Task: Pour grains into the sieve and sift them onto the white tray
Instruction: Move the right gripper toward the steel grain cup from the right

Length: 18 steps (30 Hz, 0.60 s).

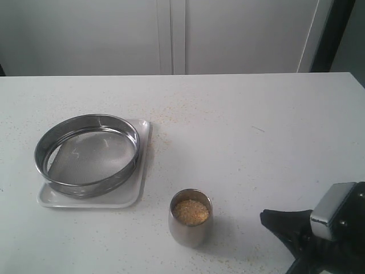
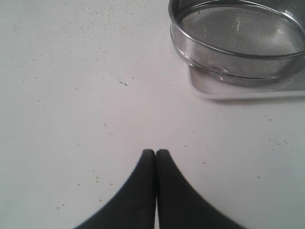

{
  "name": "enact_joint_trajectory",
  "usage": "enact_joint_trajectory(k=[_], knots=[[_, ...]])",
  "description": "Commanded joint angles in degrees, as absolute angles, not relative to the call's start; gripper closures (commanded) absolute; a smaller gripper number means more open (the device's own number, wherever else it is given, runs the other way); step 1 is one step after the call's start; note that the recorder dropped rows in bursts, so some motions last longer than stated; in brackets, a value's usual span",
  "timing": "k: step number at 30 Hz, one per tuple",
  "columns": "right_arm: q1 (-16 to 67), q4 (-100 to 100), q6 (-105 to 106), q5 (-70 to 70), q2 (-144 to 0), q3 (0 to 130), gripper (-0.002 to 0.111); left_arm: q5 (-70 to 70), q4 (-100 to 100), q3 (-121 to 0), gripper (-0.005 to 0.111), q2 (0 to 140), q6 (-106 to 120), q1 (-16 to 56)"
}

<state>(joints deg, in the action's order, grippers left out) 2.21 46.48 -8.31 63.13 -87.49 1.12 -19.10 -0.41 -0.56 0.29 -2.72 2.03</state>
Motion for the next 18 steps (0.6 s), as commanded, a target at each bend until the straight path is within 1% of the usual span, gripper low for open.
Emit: enact_joint_trajectory(k=[1,5,14,16,17,18], knots=[[2.3,52.54,-7.72,66.24,-93.3,3.45,0.108,-19.6,-0.73,0.0,0.107,0.0,-2.74,1.87],[2.3,52.8,-7.49,69.74,-98.06,4.69,0.108,-19.6,-0.73,0.0,0.107,0.0,-2.74,1.87],[2.3,59.14,-6.24,69.96,-105.28,8.32,0.108,-19.6,-0.73,0.0,0.107,0.0,-2.74,1.87],[2.3,59.24,-6.24,69.96,-105.53,8.73,0.104,-19.6,-0.73,0.0,0.107,0.0,-2.74,1.87],[2.3,59.24,-6.24,69.96,-105.53,9.09,0.095,-19.6,-0.73,0.0,0.107,0.0,-2.74,1.87],[2.3,59.24,-6.24,69.96,-105.53,9.31,0.088,-19.6,-0.73,0.0,0.107,0.0,-2.74,1.87]])
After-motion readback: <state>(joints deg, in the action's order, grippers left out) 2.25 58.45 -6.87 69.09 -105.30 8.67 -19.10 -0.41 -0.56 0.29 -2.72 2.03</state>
